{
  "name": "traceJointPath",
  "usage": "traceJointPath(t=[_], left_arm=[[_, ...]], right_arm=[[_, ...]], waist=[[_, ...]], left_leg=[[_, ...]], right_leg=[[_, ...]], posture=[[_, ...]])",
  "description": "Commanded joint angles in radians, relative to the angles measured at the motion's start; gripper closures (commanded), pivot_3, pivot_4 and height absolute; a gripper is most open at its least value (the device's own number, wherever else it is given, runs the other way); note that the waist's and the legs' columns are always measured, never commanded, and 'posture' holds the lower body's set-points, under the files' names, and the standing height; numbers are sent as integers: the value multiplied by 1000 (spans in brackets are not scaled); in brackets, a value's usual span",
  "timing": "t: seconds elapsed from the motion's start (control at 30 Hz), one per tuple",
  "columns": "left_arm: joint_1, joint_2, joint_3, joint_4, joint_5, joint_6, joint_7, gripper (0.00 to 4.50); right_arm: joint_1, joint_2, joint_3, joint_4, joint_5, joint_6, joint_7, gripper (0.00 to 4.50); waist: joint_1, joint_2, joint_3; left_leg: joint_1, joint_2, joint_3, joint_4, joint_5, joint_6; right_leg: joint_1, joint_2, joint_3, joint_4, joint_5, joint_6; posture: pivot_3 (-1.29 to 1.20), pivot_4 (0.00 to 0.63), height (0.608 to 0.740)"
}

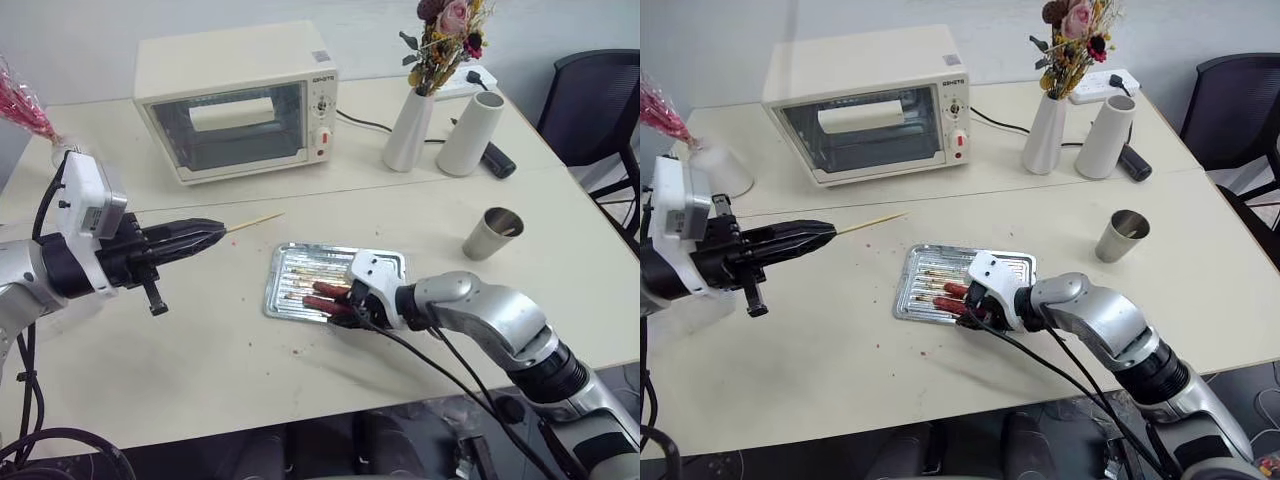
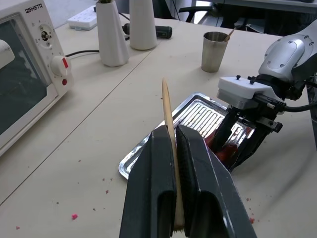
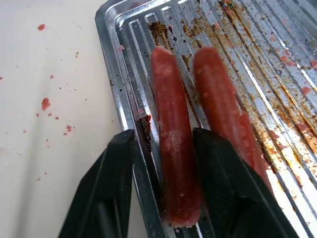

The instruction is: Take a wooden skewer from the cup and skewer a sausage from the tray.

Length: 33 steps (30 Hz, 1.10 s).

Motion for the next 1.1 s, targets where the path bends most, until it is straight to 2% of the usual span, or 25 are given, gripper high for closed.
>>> traceJointPath(t=[0.03, 0.1, 0.27, 0.47, 0.67, 0.8, 0.9, 1.1], left_arm=[[-11, 6, 9, -15, 3, -23, 3, 4500], [-10, 6, 8, -15, 3, -24, 2, 4500], [-6, 5, 3, -12, 0, -27, -5, 4500], [-10, 42, 13, 25, -30, -6, -74, 4500], [-17, 135, 22, 72, -87, 35, -223, 4500], [-28, 170, 21, 81, -122, 54, -281, 4500], [-56, 182, 1, 65, -148, 63, -293, 4500], [-107, 174, -41, 34, -194, 84, -272, 4500]], right_arm=[[-6, 10, 4, -9, -28, -25, 20, 3631], [-6, 17, -5, -11, -29, -24, 27, 4201], [-18, 20, -64, -42, 27, 21, 77, 4201], [-132, -77, -193, -38, 179, 93, 264, 4201], [-199, -251, -205, 87, 125, -162, 590, 4201], [-217, -303, -201, 191, 70, -333, 768, 4201], [-248, -298, -201, 251, 41, -398, 831, 4201], [-292, -250, -212, 287, 36, -399, 828, 4201]], waist=[[0, 0, 0], [0, 0, 0], [0, 0, 0], [0, 0, 0], [0, -1, 0], [0, -1, 0], [-2, -1, 0], [-1, -1, 0]], left_leg=[[0, 0, 1, 0, 0, 0], [0, 0, 1, 0, 0, 0], [1, 1, 3, 0, 0, 0], [2, 1, 3, 1, 0, 0], [2, 3, 3, 0, -3, 3], [2, 3, 6, 0, -3, 2], [2, 4, 7, 1, -3, 1], [3, 6, 7, 2, -2, -2]], right_leg=[[0, 0, 0, 0, 0, 0], [0, 0, 0, 1, 0, 0], [0, 1, 1, 2, 0, 0], [-1, 1, 1, 3, 0, 0], [0, 3, 1, 0, 0, 0], [0, 4, 2, -1, 0, 0], [0, 5, 3, 0, 0, 0], [-1, 6, 4, 3, 0, 0]], posture=[[0, 150, 740], [0, 150, 740], [0, 150, 740], [0, 150, 740], [0, 150, 740], [0, 150, 740], [0, 150, 740], [0, 150, 740]])
